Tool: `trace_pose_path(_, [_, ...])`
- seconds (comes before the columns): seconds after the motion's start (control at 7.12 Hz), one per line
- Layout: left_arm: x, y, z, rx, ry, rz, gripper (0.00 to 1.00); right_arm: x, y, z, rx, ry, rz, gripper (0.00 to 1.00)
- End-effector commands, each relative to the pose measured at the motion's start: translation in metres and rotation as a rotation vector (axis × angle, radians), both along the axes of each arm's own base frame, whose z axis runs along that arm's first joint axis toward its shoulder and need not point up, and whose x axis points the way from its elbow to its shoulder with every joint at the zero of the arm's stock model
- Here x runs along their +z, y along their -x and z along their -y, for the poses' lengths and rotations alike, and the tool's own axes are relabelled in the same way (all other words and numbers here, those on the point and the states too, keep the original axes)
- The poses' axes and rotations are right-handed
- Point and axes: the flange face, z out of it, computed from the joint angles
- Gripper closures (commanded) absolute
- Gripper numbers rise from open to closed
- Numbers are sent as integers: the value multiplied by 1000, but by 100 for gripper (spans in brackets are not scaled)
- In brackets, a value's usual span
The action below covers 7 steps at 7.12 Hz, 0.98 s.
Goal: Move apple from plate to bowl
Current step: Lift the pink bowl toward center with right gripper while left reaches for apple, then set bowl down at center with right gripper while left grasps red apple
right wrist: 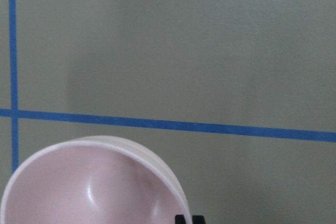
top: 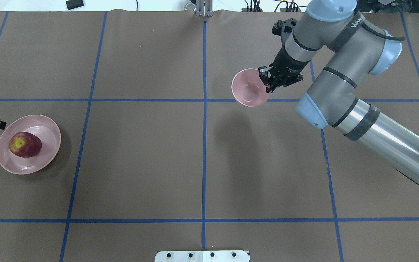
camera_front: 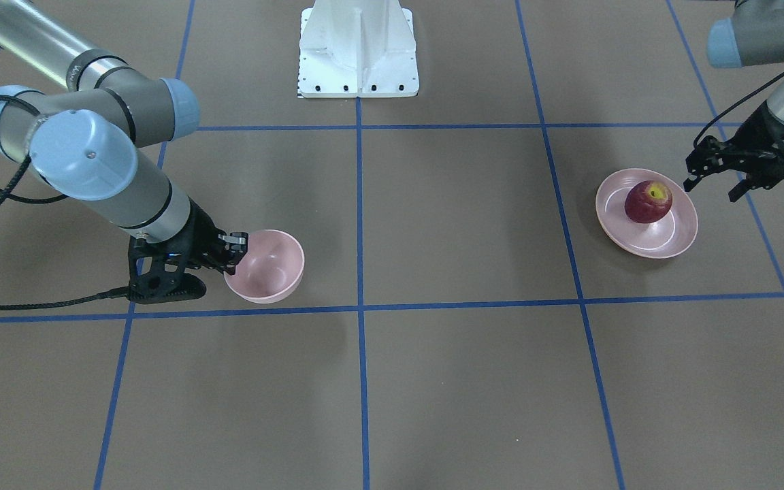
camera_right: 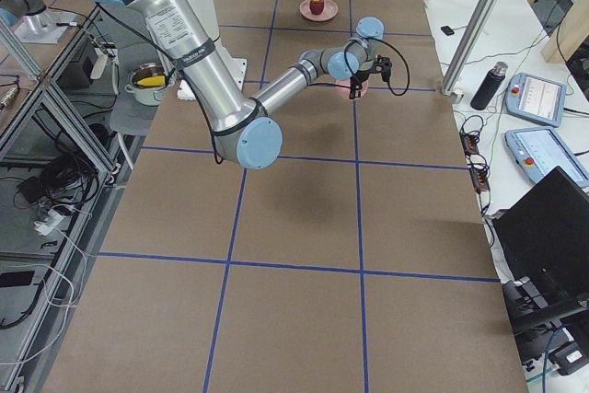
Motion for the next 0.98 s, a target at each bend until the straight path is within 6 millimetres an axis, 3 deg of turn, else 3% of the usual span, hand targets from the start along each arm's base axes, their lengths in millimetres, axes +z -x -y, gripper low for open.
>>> trace_pose_path(0.0, [-3,-45,-13,41,-6,30,3,-32,40,6,10,-11,-11,100])
trace_pose_path(0.28, [18,-48,-21,33,9,83,2,-50,72,10,12,-21,-22,100])
trace_pose_path(0.42, [15,-55,-22,26,32,70,2,-45,103,4,30,-47,-35,100])
trace_pose_path(0.56, [9,-70,-26,21,61,55,2,-36,115,3,34,-59,-28,100])
trace_pose_path(0.7, [5,-78,-26,29,58,51,2,-36,118,4,32,-59,-28,100])
trace_pose_path(0.84, [13,-79,-26,29,65,64,2,-44,127,8,33,-53,-29,100])
